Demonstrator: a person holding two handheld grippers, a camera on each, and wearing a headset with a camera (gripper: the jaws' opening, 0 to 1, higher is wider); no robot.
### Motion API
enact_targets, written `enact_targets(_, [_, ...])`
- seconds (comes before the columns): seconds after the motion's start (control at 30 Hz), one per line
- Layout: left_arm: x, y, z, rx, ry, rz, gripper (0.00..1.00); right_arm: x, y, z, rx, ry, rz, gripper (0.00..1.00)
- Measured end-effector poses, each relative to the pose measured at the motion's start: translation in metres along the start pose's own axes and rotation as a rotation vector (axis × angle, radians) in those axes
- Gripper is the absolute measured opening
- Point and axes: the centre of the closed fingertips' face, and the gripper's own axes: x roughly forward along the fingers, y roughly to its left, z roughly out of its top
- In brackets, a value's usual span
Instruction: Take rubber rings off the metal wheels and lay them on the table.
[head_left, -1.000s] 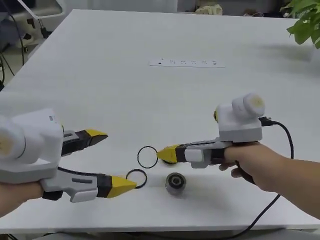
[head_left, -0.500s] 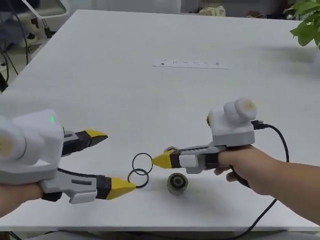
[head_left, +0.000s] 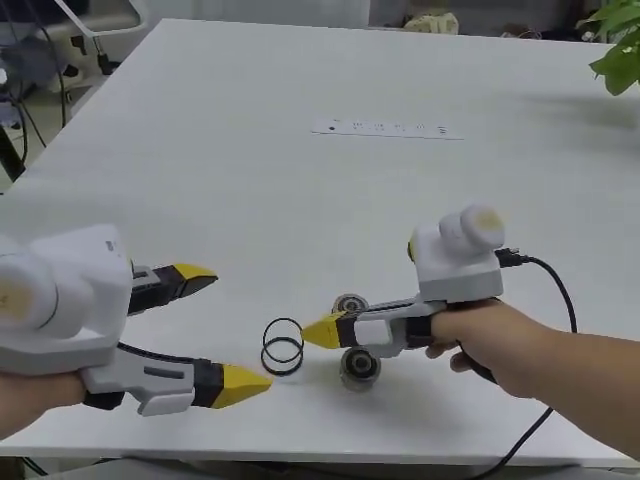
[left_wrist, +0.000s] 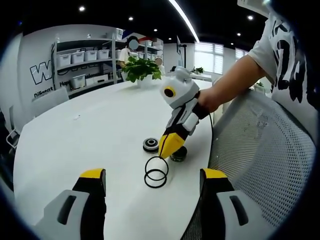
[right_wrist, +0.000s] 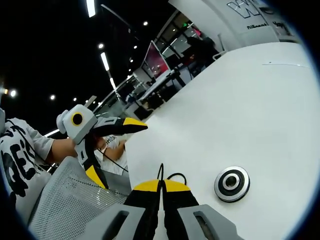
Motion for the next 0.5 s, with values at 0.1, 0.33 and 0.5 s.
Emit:
enact_targets(0.1, [-0.0009,0.0003,-0.0005,0.011,0.006,0.002,0.76,0.0013,-0.0003,-0.0009,0.004,0.003,-0.001,0.00])
enact_targets(0.33, [-0.0024,-0.0009,0.0002,0.028,0.008,0.000,0.76,0.0054,-0.0014,-0.0045,0.004,0.018,-0.004,0.00])
enact_targets(0.5, [-0.0028,-0.0016,-0.0018,0.031,0.016,-0.002,0.76,0.0074,-0.0034,-0.0075,0.008,0.026,-0.009,0.00])
